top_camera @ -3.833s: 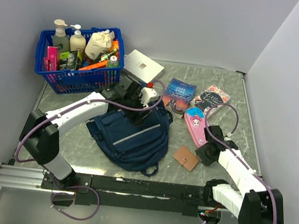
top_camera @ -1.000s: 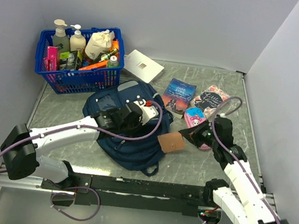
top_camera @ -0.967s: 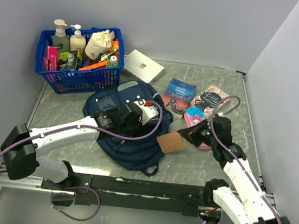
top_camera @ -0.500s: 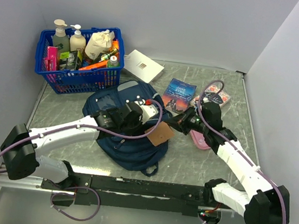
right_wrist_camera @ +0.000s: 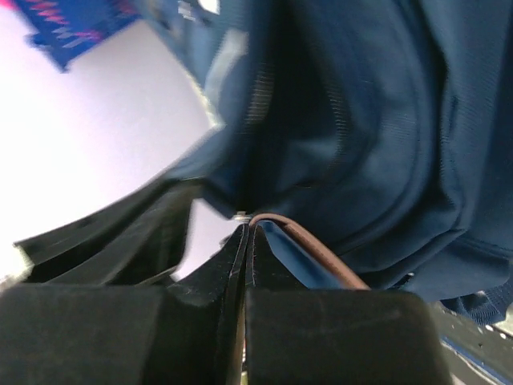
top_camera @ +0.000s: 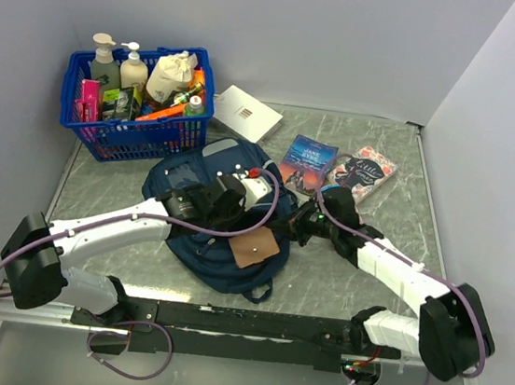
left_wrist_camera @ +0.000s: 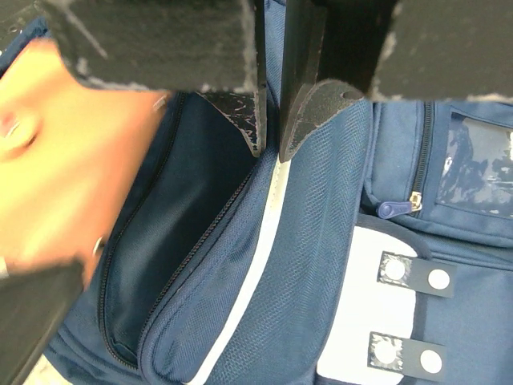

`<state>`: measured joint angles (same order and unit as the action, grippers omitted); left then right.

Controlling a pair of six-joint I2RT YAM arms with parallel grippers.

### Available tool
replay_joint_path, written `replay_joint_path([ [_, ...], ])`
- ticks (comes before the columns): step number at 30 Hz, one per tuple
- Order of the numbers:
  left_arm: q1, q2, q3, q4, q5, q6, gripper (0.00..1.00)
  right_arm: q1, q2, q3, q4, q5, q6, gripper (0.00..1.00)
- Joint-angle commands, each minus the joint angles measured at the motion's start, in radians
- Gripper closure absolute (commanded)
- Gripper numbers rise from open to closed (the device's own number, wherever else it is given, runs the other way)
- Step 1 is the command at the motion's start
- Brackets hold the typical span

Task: Pack the student bag
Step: Place the personal item in the student bag.

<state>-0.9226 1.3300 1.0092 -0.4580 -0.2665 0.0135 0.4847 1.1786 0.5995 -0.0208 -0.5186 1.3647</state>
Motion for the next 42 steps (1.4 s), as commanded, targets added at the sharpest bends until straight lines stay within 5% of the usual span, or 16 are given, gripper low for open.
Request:
replay_joint_path([
  [1,0.018,-0.041,0.086,0.061,-0.087,-0.007,0.99,0.038,0.013,0.017,0.068,0.095,0.063,1.0],
  [10,0.018,-0.054,0.077,0.045,-0.051,-0.037,0.99,0.04,0.038,0.101,-0.048,0.437,0.117,1.0],
  [21,0.018,-0.04,0.135,-0.002,0.053,-0.049,0.99,0.09,0.167,0.207,-0.117,0.548,0.116,1.0],
  [24,0.018,-0.026,0.173,-0.016,0.078,-0.047,0.99,0.123,0.237,0.264,-0.119,0.478,0.042,1.0],
  [26,0.018,-0.02,0.177,-0.013,0.07,-0.038,0.99,0.133,0.251,0.301,-0.154,0.453,-0.007,0.82],
  [27,0.018,-0.02,0.174,-0.007,0.069,-0.035,0.99,0.132,0.248,0.298,-0.154,0.418,-0.047,0.64],
  [31,0.018,-0.015,0.155,0.001,0.067,-0.037,0.99,0.103,0.188,0.269,-0.177,0.39,-0.162,0.45],
  [34,0.018,-0.009,0.144,0.007,0.061,-0.033,0.99,0.086,0.11,0.232,-0.165,0.41,-0.245,0.43],
  [35,0.018,-0.008,0.143,0.008,0.062,-0.03,0.99,0.086,0.069,0.224,-0.162,0.425,-0.266,0.43],
  [37,0.018,-0.002,0.135,0.015,0.061,-0.027,0.99,0.084,0.02,0.185,-0.131,0.443,-0.328,0.63],
  [39,0.018,0.005,0.131,0.016,0.061,-0.024,0.99,0.086,0.001,0.142,-0.105,0.453,-0.361,0.95],
  [42,0.018,0.009,0.132,0.016,0.062,-0.024,0.99,0.088,0.01,0.111,-0.059,0.427,-0.392,1.0],
])
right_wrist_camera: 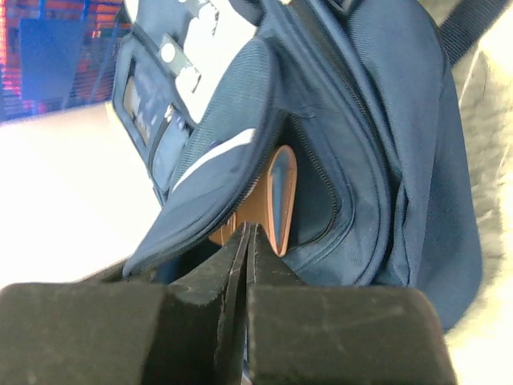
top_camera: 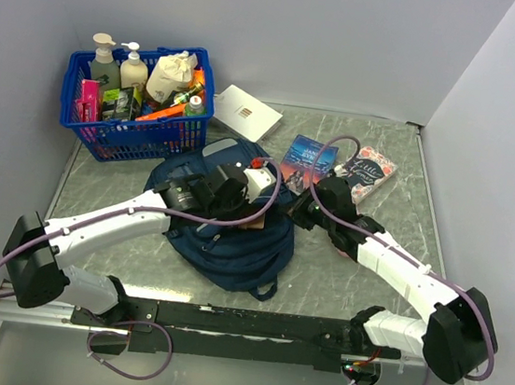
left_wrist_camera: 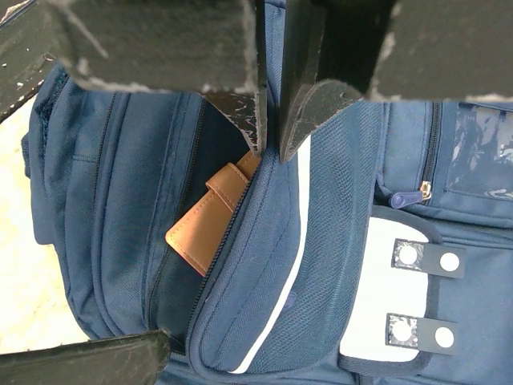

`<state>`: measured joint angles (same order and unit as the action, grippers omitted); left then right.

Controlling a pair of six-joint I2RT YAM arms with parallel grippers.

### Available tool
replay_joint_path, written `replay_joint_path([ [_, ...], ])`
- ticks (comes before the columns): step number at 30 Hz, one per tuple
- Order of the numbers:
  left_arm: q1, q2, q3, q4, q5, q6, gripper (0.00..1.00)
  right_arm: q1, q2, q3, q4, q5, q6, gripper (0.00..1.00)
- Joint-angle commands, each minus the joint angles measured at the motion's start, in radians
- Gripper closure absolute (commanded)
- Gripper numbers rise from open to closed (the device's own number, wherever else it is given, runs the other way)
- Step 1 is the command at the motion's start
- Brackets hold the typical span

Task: Pack the student bag
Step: Place the personal item in the student bag.

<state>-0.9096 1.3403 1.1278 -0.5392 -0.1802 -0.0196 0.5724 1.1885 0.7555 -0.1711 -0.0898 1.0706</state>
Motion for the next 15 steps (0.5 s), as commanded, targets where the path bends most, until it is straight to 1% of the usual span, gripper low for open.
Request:
replay_joint_path([
  [1,0.005,-0.003,0.013,0.097,-0.025,0.009,0.99,0.001,0.026,-0.047,0.107,-0.017,-0.109,1.0],
  [2,0.003,0.0,0.013,0.097,-0.028,0.009,0.99,0.003,0.043,-0.045,0.12,-0.04,-0.122,1.0],
  [5,0.003,0.002,0.021,0.096,-0.031,0.009,0.99,0.03,0.118,-0.01,0.128,-0.047,-0.145,1.0],
  [6,0.005,0.005,0.026,0.096,-0.033,0.009,0.99,0.04,0.137,0.01,0.124,-0.041,-0.147,1.0],
  [7,0.005,0.003,0.027,0.096,-0.033,0.039,0.99,0.056,0.164,0.014,0.133,-0.038,-0.149,1.0],
  [9,0.003,0.005,0.033,0.094,-0.034,0.041,0.99,0.072,0.186,0.019,0.168,-0.027,-0.147,1.0],
  [12,0.005,0.011,0.043,0.093,-0.036,0.046,0.99,0.102,0.247,0.048,0.168,-0.018,-0.153,1.0],
  [15,0.005,0.019,0.059,0.093,-0.027,0.047,0.99,0.132,0.279,0.056,0.235,-0.025,-0.146,1.0],
])
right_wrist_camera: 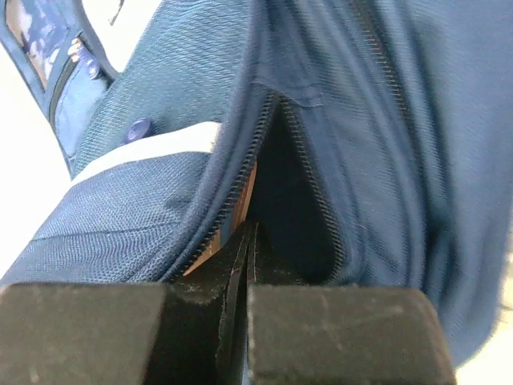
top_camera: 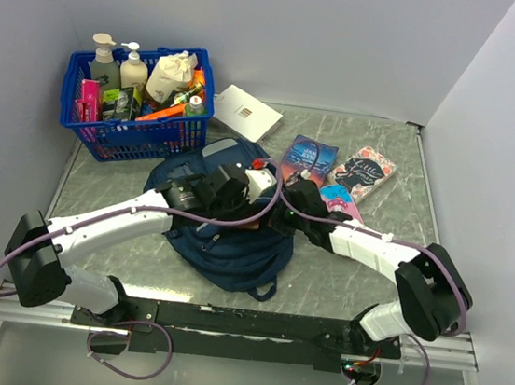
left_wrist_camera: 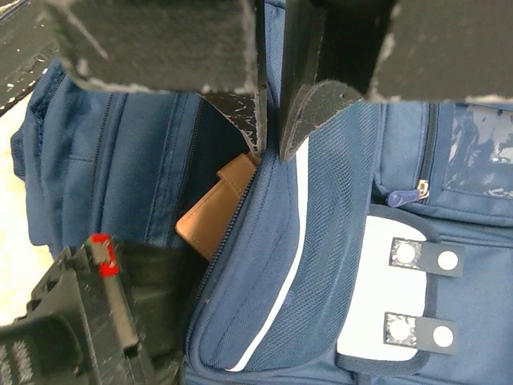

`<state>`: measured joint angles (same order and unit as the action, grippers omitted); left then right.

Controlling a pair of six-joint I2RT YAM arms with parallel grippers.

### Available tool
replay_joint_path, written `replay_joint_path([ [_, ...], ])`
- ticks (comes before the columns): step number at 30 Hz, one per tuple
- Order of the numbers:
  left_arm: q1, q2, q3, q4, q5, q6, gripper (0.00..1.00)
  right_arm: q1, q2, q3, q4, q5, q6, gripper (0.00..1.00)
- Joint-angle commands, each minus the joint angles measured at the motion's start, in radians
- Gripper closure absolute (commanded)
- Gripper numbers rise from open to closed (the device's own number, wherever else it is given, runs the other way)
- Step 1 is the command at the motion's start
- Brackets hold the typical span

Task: Pack the student bag
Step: Place the personal item in the student bag.

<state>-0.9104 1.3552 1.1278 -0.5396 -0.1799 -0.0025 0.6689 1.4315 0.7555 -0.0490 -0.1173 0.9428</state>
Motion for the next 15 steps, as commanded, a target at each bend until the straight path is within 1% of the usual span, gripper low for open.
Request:
replay_joint_path([
  [1,0.005,0.008,0.063,0.093,-0.021,0.03,0.99,0.04,0.038,0.056,0.164,0.002,-0.01,1.0],
  [4,0.005,0.019,0.069,0.09,0.005,0.025,0.99,0.04,0.046,0.06,0.239,0.019,-0.003,1.0],
  [7,0.005,0.019,0.069,0.086,0.014,0.033,0.99,0.038,0.043,0.103,0.201,0.045,-0.021,1.0],
  [9,0.005,0.018,0.069,0.084,0.023,0.042,0.99,0.04,-0.001,0.113,0.166,0.067,-0.044,0.99],
  [10,0.005,0.022,0.072,0.081,0.029,0.047,0.99,0.04,-0.028,0.108,0.144,0.103,-0.071,0.91],
  [12,0.005,0.031,0.081,0.07,0.069,0.061,0.99,0.044,-0.132,0.076,0.095,0.155,-0.119,0.77],
  [13,0.005,0.044,0.096,0.057,0.086,0.062,0.96,0.047,-0.172,0.035,0.086,0.195,-0.128,0.68],
  [14,0.005,0.05,0.107,0.052,0.12,0.065,0.92,0.049,-0.248,0.013,0.08,0.205,-0.14,0.65],
  [15,0.005,0.056,0.119,0.046,0.138,0.065,0.87,0.058,-0.287,-0.008,0.071,0.224,-0.154,0.61],
])
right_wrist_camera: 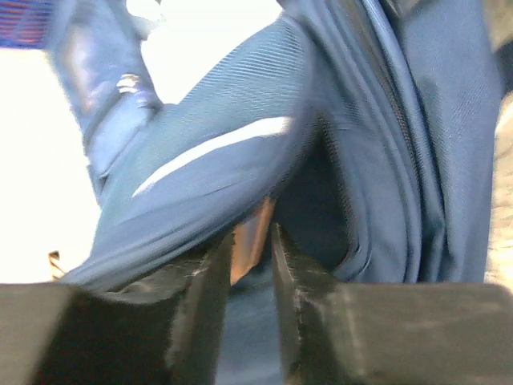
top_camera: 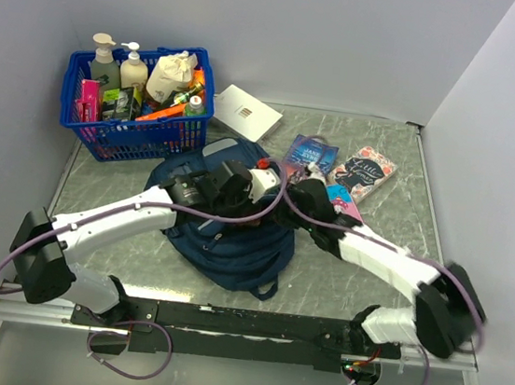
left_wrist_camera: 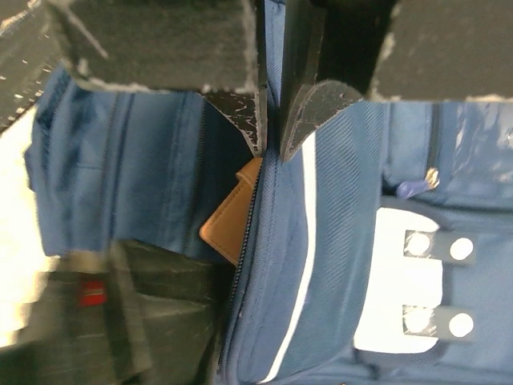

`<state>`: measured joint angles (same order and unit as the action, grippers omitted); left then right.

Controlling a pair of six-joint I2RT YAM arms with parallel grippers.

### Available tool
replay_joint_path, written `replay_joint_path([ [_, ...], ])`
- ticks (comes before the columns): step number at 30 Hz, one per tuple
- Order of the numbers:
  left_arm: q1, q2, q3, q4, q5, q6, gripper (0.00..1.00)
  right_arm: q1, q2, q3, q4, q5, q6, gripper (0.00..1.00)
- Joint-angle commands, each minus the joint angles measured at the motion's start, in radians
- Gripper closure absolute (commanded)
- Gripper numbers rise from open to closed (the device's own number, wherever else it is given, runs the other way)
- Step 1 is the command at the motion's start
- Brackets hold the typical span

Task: Pack the student bag
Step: Place the personal item in the student bag, then zip the student bag at the center of the board.

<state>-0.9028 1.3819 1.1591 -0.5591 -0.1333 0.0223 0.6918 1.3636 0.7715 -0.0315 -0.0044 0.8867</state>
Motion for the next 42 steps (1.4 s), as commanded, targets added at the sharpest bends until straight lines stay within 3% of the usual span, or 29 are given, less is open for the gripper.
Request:
replay_joint_path([
  [1,-0.002,0.038,0.114,0.051,0.107,0.042,0.71,0.046,-0.254,-0.061,0.048,0.119,-0.112,0.56],
  [6,0.086,0.025,0.18,0.021,0.259,0.01,0.44,0.162,-0.414,-0.089,-0.095,0.216,-0.173,0.49],
  [7,0.112,0.014,0.197,0.015,0.293,0.004,0.31,0.179,-0.426,-0.087,-0.108,0.228,-0.183,0.49],
  [10,0.229,-0.021,0.197,-0.021,0.42,0.028,0.24,0.245,-0.431,-0.046,-0.152,0.221,-0.229,0.49],
  [12,0.33,-0.044,0.18,-0.083,0.562,0.129,0.23,0.274,-0.371,0.003,-0.191,0.195,-0.27,0.49],
  [14,0.402,-0.084,0.133,-0.137,0.613,0.274,0.21,0.33,-0.264,0.133,-0.301,0.184,-0.299,0.5],
  [19,0.432,-0.196,-0.105,-0.168,0.58,0.491,0.19,0.417,-0.042,0.404,-0.478,0.149,-0.377,0.49],
  [24,0.439,-0.237,-0.237,-0.189,0.681,0.642,0.19,0.439,0.086,0.468,-0.544,0.132,-0.367,0.45],
  [27,0.439,-0.231,-0.268,-0.211,0.705,0.726,0.14,0.44,0.022,0.402,-0.504,0.185,-0.326,0.45],
  [35,0.439,-0.205,-0.279,-0.176,0.667,0.829,0.15,0.394,-0.311,0.112,-0.357,0.238,-0.235,0.43],
  [42,0.433,-0.201,-0.315,-0.168,0.722,0.962,0.14,0.27,-0.492,-0.041,-0.329,0.155,-0.187,0.43],
])
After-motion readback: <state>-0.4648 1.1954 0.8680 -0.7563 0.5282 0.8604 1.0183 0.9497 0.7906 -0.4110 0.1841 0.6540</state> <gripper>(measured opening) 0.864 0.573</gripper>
